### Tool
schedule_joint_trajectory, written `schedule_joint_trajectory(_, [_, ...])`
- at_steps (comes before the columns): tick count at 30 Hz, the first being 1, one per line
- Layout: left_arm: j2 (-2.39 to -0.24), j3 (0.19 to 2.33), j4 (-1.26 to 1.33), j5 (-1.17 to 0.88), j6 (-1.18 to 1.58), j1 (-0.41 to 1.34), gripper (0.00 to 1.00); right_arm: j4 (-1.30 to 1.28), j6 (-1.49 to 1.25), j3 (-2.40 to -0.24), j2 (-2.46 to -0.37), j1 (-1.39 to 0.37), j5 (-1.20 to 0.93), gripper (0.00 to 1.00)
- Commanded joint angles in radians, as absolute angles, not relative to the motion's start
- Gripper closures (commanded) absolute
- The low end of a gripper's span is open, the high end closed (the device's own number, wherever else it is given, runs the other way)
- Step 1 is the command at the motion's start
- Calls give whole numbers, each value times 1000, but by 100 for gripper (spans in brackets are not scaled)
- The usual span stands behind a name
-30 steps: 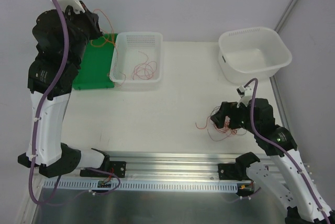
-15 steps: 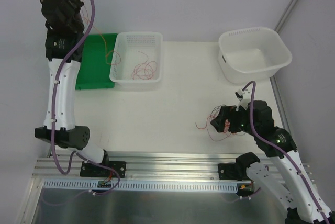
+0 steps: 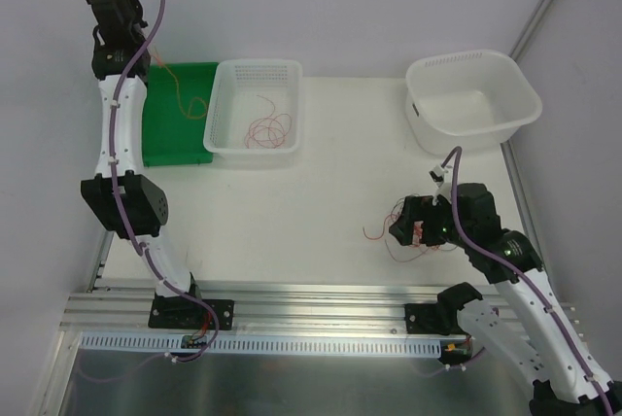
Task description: Untangle the cables
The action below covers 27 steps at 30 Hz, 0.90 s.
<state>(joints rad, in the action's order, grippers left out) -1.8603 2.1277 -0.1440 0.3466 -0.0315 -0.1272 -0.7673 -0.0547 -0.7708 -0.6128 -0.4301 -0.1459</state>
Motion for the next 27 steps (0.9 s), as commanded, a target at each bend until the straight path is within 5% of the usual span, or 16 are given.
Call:
schedule_joint_trajectory(1, [-1882,2119,-84,299,-2,-143,100,-738,-49,-770,-630,-434,-150,3])
schedule_joint_trajectory(13, [-1971,1855,-106,127,69,-160,100,-726,-60,-765,-649,-434,-156,3])
schedule_joint_trajectory(18, [-2032,1848,-190,123,116,-182,92,-735,-64,-767,-635,-434,-155,3])
schedule_joint_trajectory(21, [-1985,1827,-225,89,178,-210,64,-759,-46,-775,-635,-434,-131,3])
schedule_joint_trajectory(22, [-1961,1791,-227,78,210,-213,47,-767,-45,-776,-637,-436,-115,3])
schedule_joint_trajectory(27, [-1795,1698,-232,-21,291,-212,11,-819,-72,-798,-663,-434,47,3])
